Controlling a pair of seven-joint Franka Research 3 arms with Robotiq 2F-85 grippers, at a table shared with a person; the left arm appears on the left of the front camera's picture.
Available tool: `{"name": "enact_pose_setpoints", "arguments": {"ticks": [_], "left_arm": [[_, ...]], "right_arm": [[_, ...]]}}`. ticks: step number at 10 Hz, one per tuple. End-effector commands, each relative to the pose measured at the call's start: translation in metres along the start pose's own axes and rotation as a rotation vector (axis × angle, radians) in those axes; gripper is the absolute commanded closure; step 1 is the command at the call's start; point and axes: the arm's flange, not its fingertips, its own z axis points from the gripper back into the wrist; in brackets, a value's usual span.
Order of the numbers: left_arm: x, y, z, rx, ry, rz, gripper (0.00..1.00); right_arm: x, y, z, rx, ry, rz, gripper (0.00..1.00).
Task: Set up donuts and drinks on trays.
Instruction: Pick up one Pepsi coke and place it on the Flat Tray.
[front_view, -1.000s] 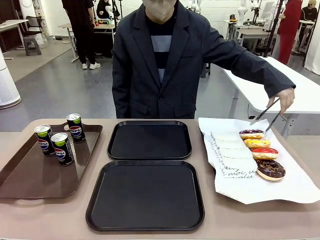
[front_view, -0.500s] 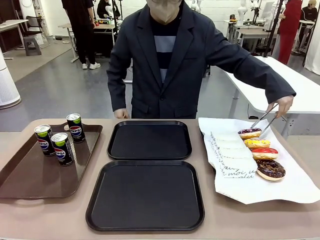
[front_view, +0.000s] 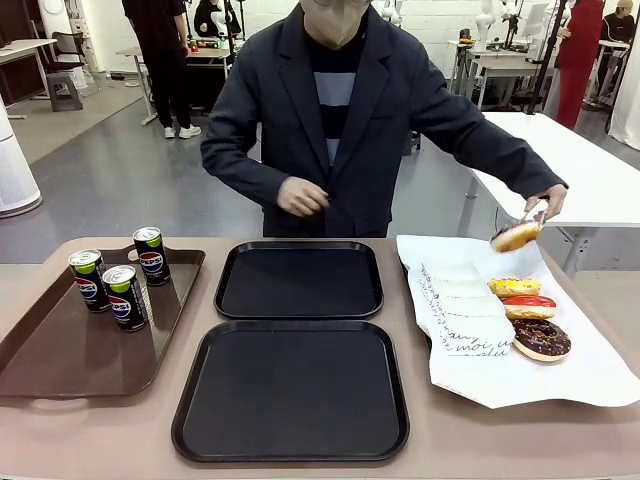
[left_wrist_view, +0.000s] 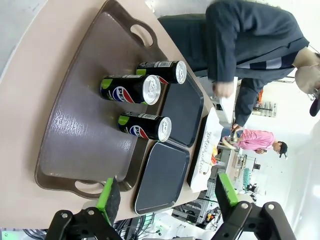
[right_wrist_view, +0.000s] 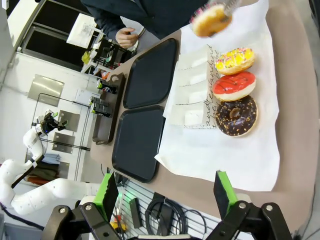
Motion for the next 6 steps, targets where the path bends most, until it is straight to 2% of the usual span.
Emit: {"name": "enact_pose_setpoints", "arguments": {"ticks": [1, 3, 6], "left_arm": [[0.006, -0.039, -0.003, 0.08, -0.012, -0.034, 0.0], [0.003, -0.092, -0.022, 0.237, 0.032, -0.157, 0.0], [0.001, -0.132, -0.086, 0.539, 0.074, -0.262, 0.0]], "right_arm": [[0.0, -0.004, -0.001, 0.017, 0.0, 0.007, 0.0], [0.0, -0.004, -0.001, 0.017, 0.0, 0.007, 0.0], [0.0, -0.004, -0.001, 0.017, 0.0, 0.007, 0.0]]}}
